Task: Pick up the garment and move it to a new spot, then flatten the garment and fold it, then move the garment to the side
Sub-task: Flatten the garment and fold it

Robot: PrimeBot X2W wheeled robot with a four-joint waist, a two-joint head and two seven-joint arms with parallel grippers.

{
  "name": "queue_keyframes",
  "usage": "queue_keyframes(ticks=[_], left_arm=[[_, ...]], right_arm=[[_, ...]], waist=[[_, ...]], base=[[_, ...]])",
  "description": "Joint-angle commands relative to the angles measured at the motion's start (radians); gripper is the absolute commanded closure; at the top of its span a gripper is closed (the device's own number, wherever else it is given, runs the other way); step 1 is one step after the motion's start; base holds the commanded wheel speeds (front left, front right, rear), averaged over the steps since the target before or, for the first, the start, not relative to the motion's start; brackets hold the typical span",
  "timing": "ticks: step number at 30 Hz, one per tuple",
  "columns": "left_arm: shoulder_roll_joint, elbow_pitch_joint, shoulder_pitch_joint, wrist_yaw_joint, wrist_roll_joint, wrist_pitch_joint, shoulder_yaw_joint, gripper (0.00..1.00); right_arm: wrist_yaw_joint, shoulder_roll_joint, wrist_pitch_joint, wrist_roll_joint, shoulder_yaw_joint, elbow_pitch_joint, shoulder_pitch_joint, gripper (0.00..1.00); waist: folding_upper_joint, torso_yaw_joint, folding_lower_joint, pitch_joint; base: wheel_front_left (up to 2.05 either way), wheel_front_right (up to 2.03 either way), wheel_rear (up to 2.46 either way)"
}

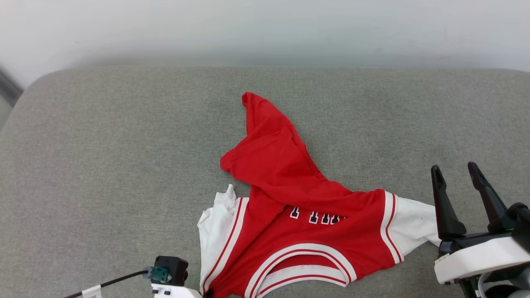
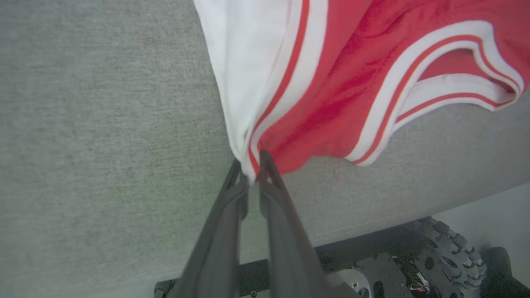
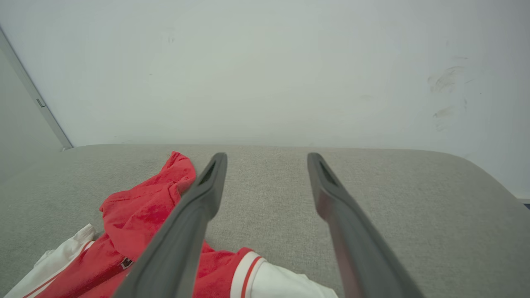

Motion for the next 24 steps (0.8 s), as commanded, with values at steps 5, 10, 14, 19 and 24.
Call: queue_keyframes(ticks=[5,10,14,19,24], left_arm=[[-0.048,0.023,-0.020,0.003,0.001,-0.106,0.025,0.00],[-0.074,0.020,-0.055,0.020,0.031,-0.253,0.071,0.00],[-0.078,0.009,-0.079,0.026,0.065,-0.351,0.094,0.00],[-0.081,-0.006,-0.114,0.035,0.121,-0.498,0.120,0.00],[-0.063,-0.037,-0.138,0.050,0.183,-0.565,0.119,0.00]], right_arm=[[-0.001,0.002,0.014,0.013,0.000,-0.003,0.024,0.00],[-0.001,0.002,0.038,0.011,-0.005,-0.004,0.045,0.00],[-0.001,0.002,0.052,0.015,-0.011,-0.006,0.059,0.00],[-0.001,0.002,0.086,0.023,-0.018,-0.002,0.081,0.00],[-0.001,-0.005,0.163,0.083,-0.044,0.020,0.106,0.00]], waist=[[0.0000,0.005,0.0000,-0.026],[0.0000,-0.003,0.0000,-0.059],[0.0000,-0.012,0.0000,-0.077],[0.0000,-0.025,0.0000,-0.100],[0.0000,-0.029,0.0000,-0.115]], base=[[0.00,0.00,0.00],[0.00,0.00,0.00],[0.00,0.00,0.00],[0.00,0.00,0.00],[0.00,0.00,0.00]])
